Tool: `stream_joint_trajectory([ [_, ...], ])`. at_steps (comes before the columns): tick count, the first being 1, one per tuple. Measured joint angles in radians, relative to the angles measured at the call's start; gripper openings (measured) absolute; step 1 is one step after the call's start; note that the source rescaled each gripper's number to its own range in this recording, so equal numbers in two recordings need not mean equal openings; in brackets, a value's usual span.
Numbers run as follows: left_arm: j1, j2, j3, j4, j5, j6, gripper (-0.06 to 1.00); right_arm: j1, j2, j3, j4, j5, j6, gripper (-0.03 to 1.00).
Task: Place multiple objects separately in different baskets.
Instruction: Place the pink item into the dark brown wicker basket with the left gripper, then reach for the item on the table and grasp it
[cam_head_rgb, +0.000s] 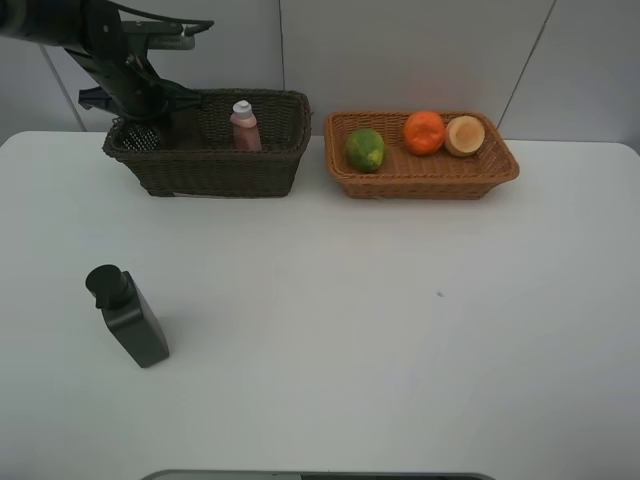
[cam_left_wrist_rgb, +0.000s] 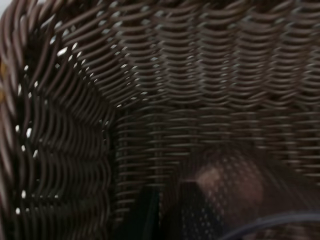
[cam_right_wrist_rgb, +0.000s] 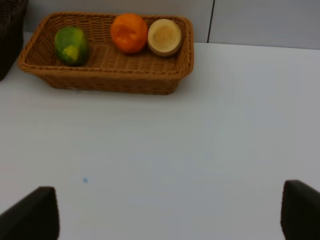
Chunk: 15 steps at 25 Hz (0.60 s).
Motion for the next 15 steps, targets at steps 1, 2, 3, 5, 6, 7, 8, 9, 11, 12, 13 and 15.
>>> stream_joint_trajectory([
  [1,0.003,0.000,0.000,0.000,0.000,0.000,0.00,0.000,0.000,0.000,0.000,0.000,0.000,0.88],
  [2,0.006,0.000,0.000,0.000,0.000,0.000,0.00,0.000,0.000,0.000,0.000,0.000,0.000,0.88],
  [3,0.007,0.000,0.000,0.000,-0.003,0.000,0.00,0.000,0.000,0.000,0.000,0.000,0.000,0.88],
  [5,0.009,0.000,0.000,-0.010,-0.007,0.000,0.01,0.000,0.000,0.000,0.000,0.000,0.000,0.88],
  [6,0.011,0.000,0.000,-0.021,-0.007,0.000,0.07,0.000,0.000,0.000,0.000,0.000,0.000,0.88],
  [7,0.011,0.000,0.000,-0.031,-0.008,0.000,0.14,0.000,0.000,0.000,0.000,0.000,0.000,0.88],
  [8,0.011,0.000,0.000,-0.038,-0.013,0.002,0.27,0.000,0.000,0.000,0.000,0.000,0.000,0.88],
  [9,0.011,0.000,0.000,-0.041,-0.017,0.003,0.41,0.000,0.000,0.000,0.000,0.000,0.000,0.88],
  [11,0.011,0.000,0.000,-0.046,-0.015,0.007,0.66,0.000,0.000,0.000,0.000,0.000,0.000,0.88],
  [12,0.011,0.000,0.000,-0.046,-0.015,0.007,0.77,0.000,0.000,0.000,0.000,0.000,0.000,0.88],
  [13,0.011,0.000,0.000,-0.046,-0.015,0.007,0.85,0.000,0.000,0.000,0.000,0.000,0.000,0.88],
  [15,0.011,0.000,0.000,-0.048,-0.009,0.007,0.91,0.000,0.000,0.000,0.000,0.000,0.000,0.88],
])
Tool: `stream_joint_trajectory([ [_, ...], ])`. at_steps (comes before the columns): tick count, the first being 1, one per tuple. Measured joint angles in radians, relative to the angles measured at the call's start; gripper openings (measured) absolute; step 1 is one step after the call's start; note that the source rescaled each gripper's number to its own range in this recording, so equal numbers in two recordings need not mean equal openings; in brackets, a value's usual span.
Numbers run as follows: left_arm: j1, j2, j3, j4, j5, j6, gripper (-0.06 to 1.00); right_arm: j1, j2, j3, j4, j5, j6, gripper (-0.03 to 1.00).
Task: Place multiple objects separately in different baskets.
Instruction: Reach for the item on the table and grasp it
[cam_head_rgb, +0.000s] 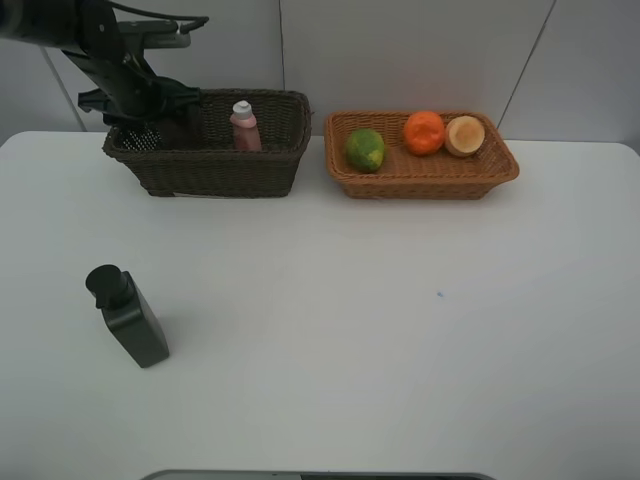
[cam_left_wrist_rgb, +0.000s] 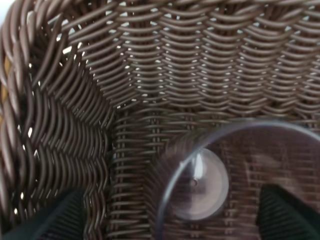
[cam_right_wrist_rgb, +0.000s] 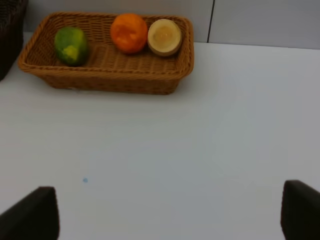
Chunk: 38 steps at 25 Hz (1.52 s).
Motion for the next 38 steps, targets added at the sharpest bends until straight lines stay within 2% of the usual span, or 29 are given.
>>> stream_joint_trajectory([
  [6,0.000,-0.041,0.000,-0.009,0.051,0.007,0.93,0.000,0.000,0.000,0.000,0.000,0.000,0.88],
  [11,-0.001,-0.100,0.001,-0.021,0.127,0.047,0.94,0.000,0.000,0.000,0.000,0.000,0.000,0.88],
  [14,-0.002,-0.162,0.030,-0.044,0.138,0.082,0.93,0.000,0.000,0.000,0.000,0.000,0.000,0.88],
  [19,-0.015,-0.307,0.147,-0.082,0.147,0.119,0.97,0.000,0.000,0.000,0.000,0.000,0.000,0.88],
  [26,-0.030,-0.553,0.394,-0.132,0.174,0.126,1.00,0.000,0.000,0.000,0.000,0.000,0.000,0.88],
  [32,-0.101,-0.765,0.570,-0.153,0.260,0.109,1.00,0.000,0.000,0.000,0.000,0.000,0.000,0.88],
  [38,-0.209,-0.811,0.601,-0.155,0.426,-0.023,1.00,0.000,0.000,0.000,0.000,0.000,0.000,0.88],
])
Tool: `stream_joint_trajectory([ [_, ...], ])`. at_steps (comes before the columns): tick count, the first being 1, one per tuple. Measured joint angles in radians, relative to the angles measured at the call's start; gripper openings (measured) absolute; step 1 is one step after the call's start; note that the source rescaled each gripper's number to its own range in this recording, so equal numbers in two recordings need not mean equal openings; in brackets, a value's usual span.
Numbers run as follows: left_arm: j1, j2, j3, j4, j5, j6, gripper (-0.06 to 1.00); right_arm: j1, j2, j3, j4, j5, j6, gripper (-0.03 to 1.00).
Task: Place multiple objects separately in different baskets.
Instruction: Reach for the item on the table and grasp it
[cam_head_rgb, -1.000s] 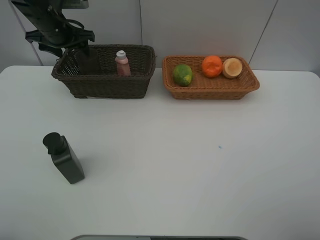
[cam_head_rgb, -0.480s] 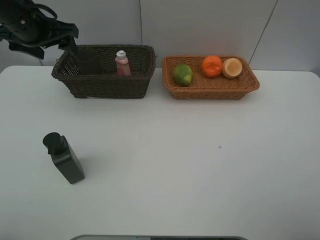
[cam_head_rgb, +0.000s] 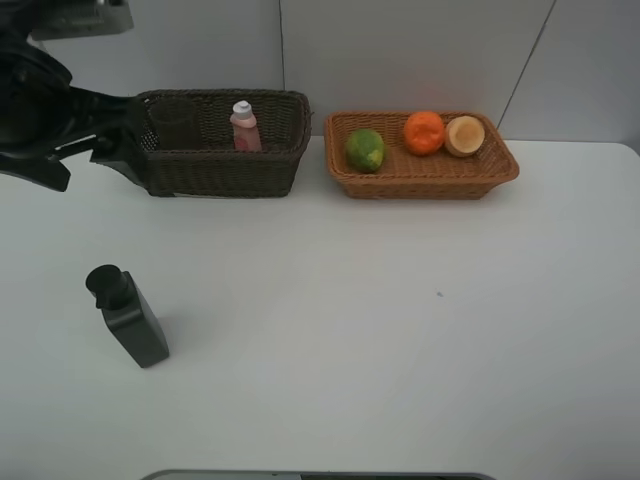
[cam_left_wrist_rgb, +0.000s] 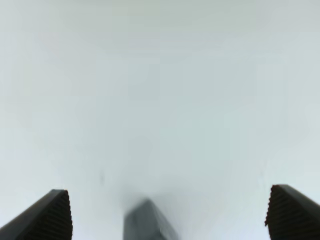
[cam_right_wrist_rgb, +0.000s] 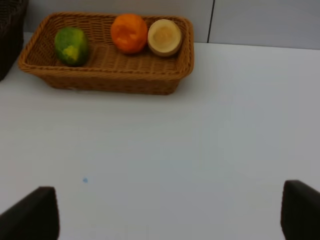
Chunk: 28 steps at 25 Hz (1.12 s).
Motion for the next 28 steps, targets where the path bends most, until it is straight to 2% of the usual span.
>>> stream_joint_trajectory([
  [6,-0.070,-0.001,0.081,0.023,0.035,-0.161,1.00,0.000,0.000,0.000,0.000,0.000,0.000,0.88],
  [13,-0.072,-0.002,0.220,0.023,-0.056,-0.299,1.00,0.000,0.000,0.000,0.000,0.000,0.000,0.88],
  [20,-0.072,0.021,0.237,0.023,-0.102,-0.371,1.00,0.000,0.000,0.000,0.000,0.000,0.000,0.88],
  [28,-0.096,0.124,0.237,0.015,-0.109,-0.396,1.00,0.000,0.000,0.000,0.000,0.000,0.000,0.88],
])
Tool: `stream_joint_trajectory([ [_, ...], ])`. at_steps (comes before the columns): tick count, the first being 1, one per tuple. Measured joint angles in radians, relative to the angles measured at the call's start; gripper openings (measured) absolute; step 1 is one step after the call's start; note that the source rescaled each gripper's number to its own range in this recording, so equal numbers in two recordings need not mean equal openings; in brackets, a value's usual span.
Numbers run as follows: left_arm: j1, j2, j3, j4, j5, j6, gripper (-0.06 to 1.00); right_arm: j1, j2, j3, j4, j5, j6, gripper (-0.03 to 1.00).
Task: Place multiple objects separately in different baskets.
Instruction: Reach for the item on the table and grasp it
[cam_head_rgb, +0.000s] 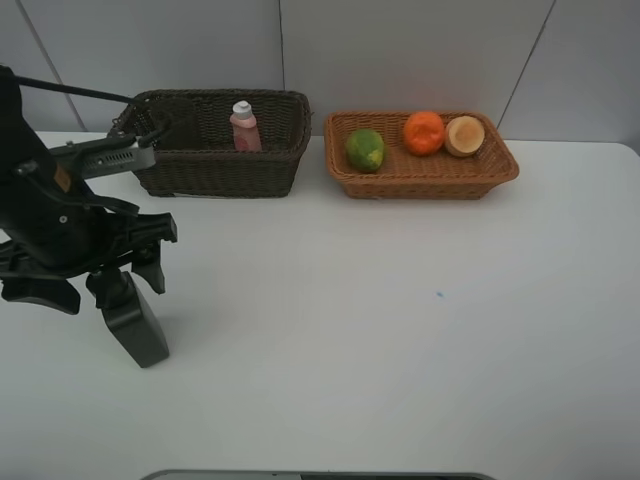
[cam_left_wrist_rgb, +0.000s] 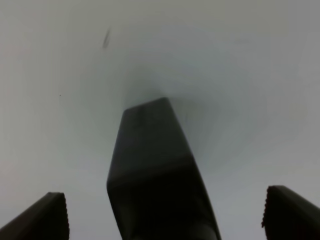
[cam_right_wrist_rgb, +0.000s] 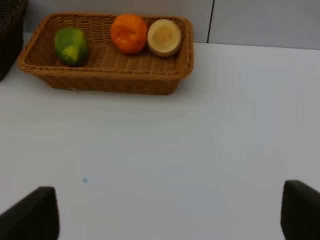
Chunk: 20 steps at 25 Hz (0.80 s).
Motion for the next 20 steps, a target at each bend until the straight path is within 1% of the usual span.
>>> stream_joint_trajectory([
  [6,0.000,0.023,0.001,0.000,-0.048,-0.021,1.00,0.000,0.000,0.000,0.000,0.000,0.000,0.88],
  [12,0.000,0.068,0.010,-0.001,-0.065,-0.025,1.00,0.000,0.000,0.000,0.000,0.000,0.000,0.88],
  [20,0.000,0.071,0.016,-0.002,-0.084,-0.025,1.00,0.000,0.000,0.000,0.000,0.000,0.000,0.88],
])
